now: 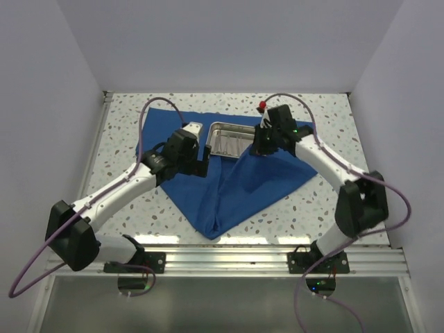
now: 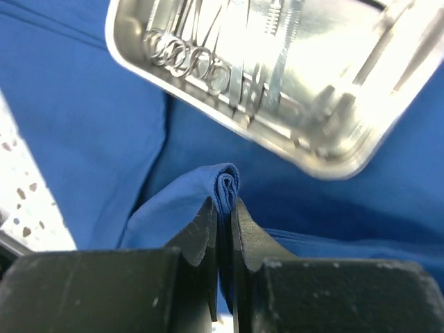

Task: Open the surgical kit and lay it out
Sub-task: Open the surgical kit at the center of the board.

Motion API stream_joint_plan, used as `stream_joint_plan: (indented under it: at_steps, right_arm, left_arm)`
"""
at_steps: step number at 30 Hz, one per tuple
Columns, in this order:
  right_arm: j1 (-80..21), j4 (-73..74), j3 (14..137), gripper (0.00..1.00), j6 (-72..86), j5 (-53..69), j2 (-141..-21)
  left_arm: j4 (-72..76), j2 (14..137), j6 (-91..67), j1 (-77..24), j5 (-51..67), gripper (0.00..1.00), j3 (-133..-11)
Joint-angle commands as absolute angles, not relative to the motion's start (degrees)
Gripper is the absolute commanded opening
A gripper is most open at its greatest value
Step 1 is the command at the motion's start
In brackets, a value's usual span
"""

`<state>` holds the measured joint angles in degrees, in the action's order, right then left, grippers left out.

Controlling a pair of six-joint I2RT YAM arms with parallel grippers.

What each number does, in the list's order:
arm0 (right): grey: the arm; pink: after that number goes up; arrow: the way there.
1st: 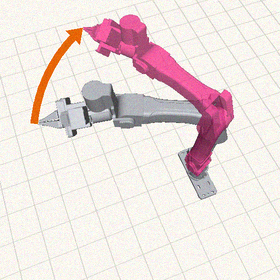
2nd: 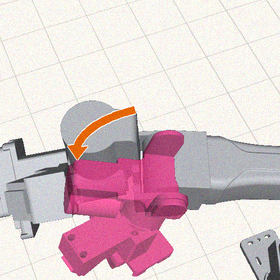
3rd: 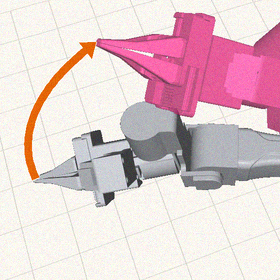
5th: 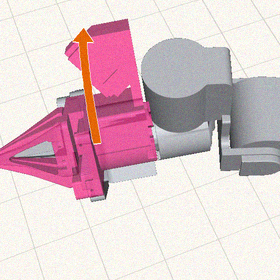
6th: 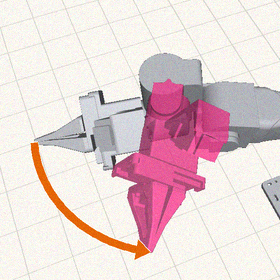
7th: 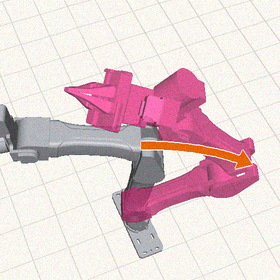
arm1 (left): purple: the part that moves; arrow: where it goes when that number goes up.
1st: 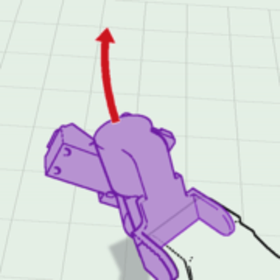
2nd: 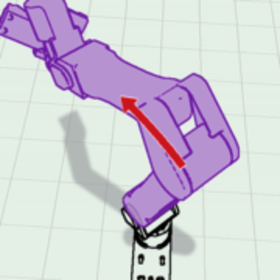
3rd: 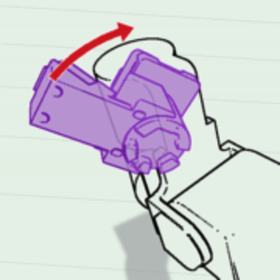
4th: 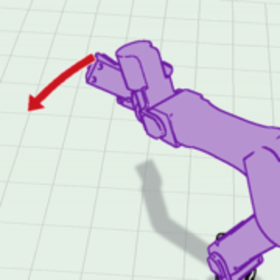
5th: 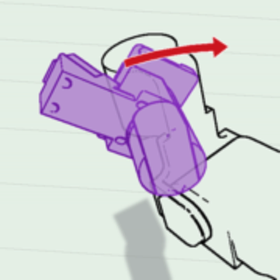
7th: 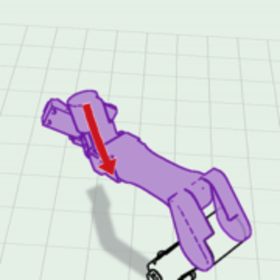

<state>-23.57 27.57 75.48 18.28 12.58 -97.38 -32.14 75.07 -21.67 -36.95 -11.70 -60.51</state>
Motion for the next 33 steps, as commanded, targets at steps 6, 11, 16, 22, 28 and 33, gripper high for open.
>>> stream_joint_plan:
  at_steps: [6,11,16,22,28,33]
  right_arm:
    - [-23.64,46.74,61.80,0.00,24.07,-7.34,-67.43]
    - [-23.82,55.62,50.92,0.00,34.68,-9.31,-55.30]
    - [-23.82,63.88,48.34,0.00,45.07,-11.33,-47.11]
    - [-23.91,77.94,46.23,0.00,58.16,-19.41,-44.83]
    - [-23.82,91.82,54.56,0.07,69.33,-30.66,-44.82]
    - [-23.73,92.46,59.32,0.99,66.62,-31.03,-45.88]
  left_arm:
    - [-25.84,83.31,-19.86,-34.80,-9.76,0.97,-65.04]
    - [-22.68,90.43,-20.57,-34.80,-9.32,0.94,-66.79]
    - [-21.54,98.16,-21.35,-35.42,-9.31,0.91,-70.39]
    - [-20.83,104.93,-22.94,-39.11,-13.35,0.89,-75.13]
    - [-22.15,109.60,-26.71,-42.10,-19.50,0.87,-78.66]
    - [-24.17,112.84,-30.49,-42.10,-23.37,0.75,-79.37]
